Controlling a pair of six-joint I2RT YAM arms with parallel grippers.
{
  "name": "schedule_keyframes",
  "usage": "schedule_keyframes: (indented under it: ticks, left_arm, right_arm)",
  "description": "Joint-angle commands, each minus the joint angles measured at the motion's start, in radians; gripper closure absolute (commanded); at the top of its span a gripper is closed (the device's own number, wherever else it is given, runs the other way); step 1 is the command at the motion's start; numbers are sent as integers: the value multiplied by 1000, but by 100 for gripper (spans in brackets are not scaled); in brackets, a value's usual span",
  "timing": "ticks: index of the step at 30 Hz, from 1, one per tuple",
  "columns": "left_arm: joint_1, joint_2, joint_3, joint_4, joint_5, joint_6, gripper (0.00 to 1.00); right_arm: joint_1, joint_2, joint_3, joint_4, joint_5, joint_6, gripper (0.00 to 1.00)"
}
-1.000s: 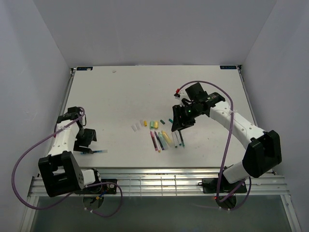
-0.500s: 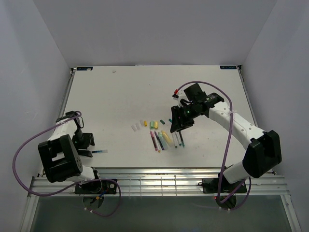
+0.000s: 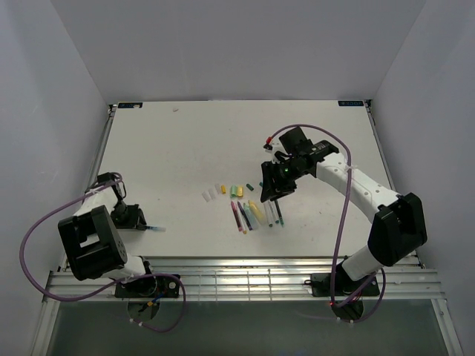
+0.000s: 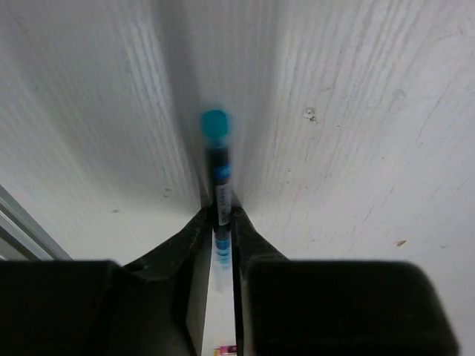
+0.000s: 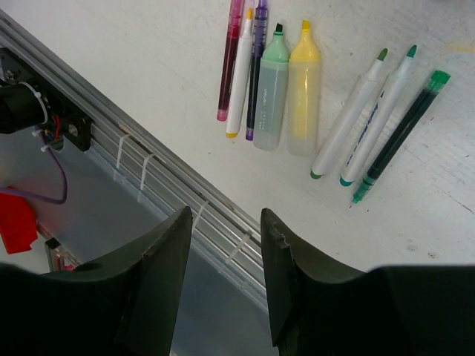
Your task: Open the pen caps
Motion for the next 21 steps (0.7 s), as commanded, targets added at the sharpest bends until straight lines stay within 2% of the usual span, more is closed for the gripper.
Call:
schedule_keyframes:
  ticks: [1, 5, 10, 11, 12, 14, 15, 17, 19, 21]
  left_arm:
    - [8, 67, -62, 87, -74, 43, 78]
    - [8, 110, -52, 125, -64, 111, 99]
    - [7, 133, 72, 159, 45, 222, 100]
    - [5, 130, 92, 191, 107, 243, 100]
    - [-19, 142, 118, 199, 211, 286, 100]
    - [-91, 148, 186, 251, 306, 314, 100]
    - [-192, 145, 203, 279, 396, 322, 100]
    - [-324, 111, 228, 412, 496, 320, 100]
    - [-395, 81, 249, 470, 598, 310, 100]
    - [-467, 70, 307, 495, 640, 325, 100]
  right_arm:
    - [5, 10, 64, 16, 18, 26, 52]
    - [19, 35, 106, 10, 43, 63, 52]
    - [45, 71, 174, -6, 76, 101, 52]
    - [54, 84, 188, -6, 83, 107, 52]
    - [61, 91, 215, -7, 83, 116, 52]
    - [71, 116, 243, -7, 57, 129, 52]
    - [73, 122, 252, 2, 38, 135, 51]
    - [88, 136, 268, 23, -9, 141, 51]
    - [94, 141, 278, 20, -23, 152, 51]
    - [94, 121, 257, 46, -83, 172, 51]
